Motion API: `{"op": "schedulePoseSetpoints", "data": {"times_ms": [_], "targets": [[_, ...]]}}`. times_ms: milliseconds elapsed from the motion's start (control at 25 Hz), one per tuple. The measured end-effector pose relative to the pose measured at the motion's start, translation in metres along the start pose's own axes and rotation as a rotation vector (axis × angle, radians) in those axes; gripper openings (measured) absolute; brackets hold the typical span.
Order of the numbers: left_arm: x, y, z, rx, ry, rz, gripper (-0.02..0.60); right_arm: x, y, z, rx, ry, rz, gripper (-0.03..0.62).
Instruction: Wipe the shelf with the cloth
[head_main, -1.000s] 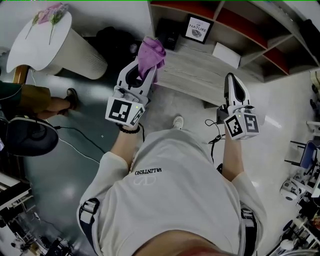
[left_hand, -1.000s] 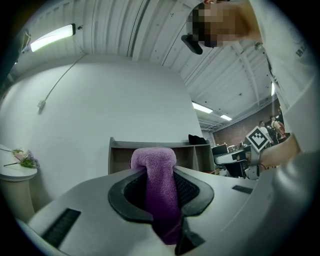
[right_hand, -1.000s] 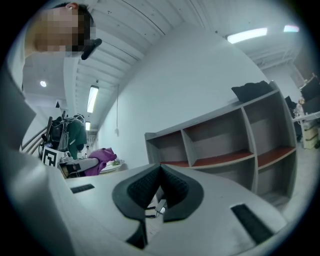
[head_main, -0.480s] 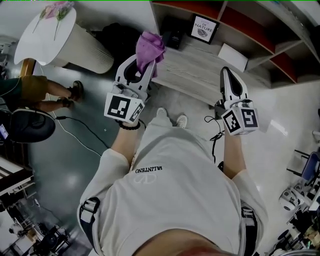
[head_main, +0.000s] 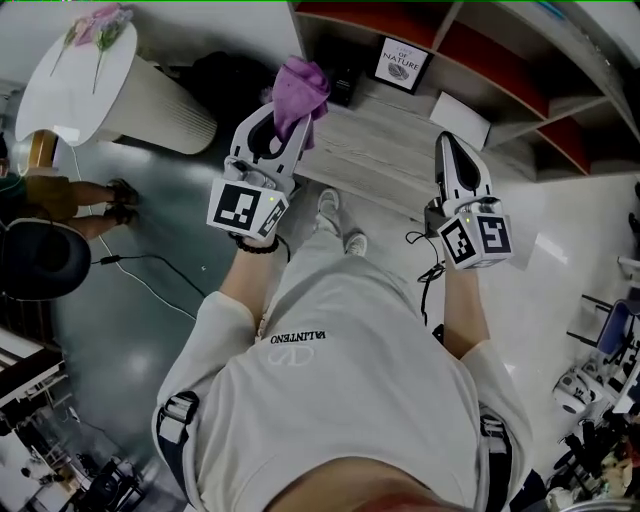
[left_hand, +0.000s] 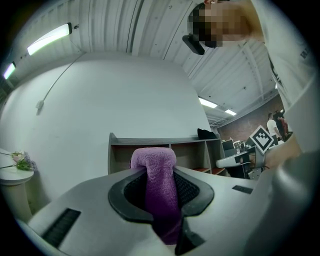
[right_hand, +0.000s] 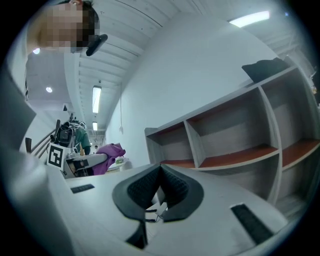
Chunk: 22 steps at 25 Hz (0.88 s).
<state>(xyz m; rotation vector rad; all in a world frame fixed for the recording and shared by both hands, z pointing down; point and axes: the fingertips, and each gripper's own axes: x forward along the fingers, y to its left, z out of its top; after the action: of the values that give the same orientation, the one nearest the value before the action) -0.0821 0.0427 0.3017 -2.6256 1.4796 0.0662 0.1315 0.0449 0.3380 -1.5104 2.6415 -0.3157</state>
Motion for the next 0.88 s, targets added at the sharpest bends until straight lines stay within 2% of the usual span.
{"op": "schedulePoseSetpoints", "data": {"times_ms": [320, 880], "targets": [[0.051, 0.036, -0.018, -0.024, -0.003, -0.034, 0.089, 0.052, -0.01, 0.001, -0.015, 0.014, -0.02, -0.002], [0.142, 0.113, -0.077, -0.049, 0.073, -0.085, 0.089, 0.167, -0.029, -0.002, -0.019, 0.05, -0.085, -0.002]]}}
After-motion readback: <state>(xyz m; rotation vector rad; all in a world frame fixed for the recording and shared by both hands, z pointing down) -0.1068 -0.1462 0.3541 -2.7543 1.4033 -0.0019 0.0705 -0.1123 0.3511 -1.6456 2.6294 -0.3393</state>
